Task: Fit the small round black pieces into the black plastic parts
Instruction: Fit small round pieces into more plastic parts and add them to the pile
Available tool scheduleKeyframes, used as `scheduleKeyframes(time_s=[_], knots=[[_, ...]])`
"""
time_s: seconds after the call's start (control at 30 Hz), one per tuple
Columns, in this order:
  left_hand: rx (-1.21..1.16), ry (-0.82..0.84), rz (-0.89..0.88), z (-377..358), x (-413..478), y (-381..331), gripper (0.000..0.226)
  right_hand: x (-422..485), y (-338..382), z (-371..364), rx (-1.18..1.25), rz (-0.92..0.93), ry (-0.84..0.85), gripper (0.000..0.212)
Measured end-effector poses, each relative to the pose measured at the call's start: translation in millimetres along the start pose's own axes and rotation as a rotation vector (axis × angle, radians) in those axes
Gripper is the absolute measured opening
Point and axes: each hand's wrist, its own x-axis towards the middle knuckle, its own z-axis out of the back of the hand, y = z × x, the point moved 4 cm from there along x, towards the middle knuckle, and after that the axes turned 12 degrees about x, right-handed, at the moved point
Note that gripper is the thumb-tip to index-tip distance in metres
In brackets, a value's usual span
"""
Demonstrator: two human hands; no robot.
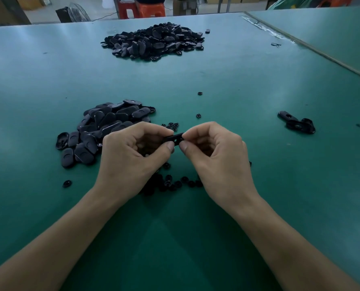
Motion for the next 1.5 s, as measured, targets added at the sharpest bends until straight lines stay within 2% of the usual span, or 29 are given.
scheduleKeyframes(time_s=[0.57,0.87,1.1,1.33,1.5], knots=[[-0.075,0.092,0.009,-4.1,0.9,1.0,0.020,-1.1,1.0,-3.3,-0.041,0.014,0.048,0.018],[-0.035,0.086,-0.029,-4.0,0.7,-0.4,0.021,-5.4,0.6,-4.4,-0.033,0.024,0.025,0.013],[-0.068,0.091,-0.011,-2.7,2.7,2.9,0.020,-7.3,5.2,-6.3,-0.082,0.090,0.019,0.019],[-0.084,0.106,-0.002,-3.1,3.8,3.6,0.016,-7.2,2.0,-7.4,-0.019,0.053,0.044,0.017],[-0.103,0.123,0.007,-5.1,2.9,1.9,0.016,-5.1,4.4,-4.2,-0.114,0.122,0.017,0.022]])
